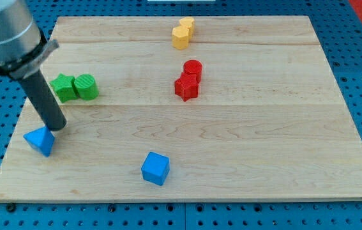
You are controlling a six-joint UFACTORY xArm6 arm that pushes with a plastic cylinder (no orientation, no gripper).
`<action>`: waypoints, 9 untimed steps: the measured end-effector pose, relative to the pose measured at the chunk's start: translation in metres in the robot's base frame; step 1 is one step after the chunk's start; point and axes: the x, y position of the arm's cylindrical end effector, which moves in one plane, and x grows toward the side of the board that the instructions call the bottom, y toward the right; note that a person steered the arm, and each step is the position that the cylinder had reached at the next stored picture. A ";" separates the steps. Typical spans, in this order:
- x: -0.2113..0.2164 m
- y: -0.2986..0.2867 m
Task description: Move the blue cube towards the blue triangle
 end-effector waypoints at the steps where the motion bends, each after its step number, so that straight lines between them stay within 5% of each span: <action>1: -0.001 0.047; 2: -0.021 0.168; 3: 0.030 0.220; 4: 0.087 0.211; 5: 0.090 0.148; 6: 0.067 0.109; 8: 0.045 0.143; 9: 0.043 0.061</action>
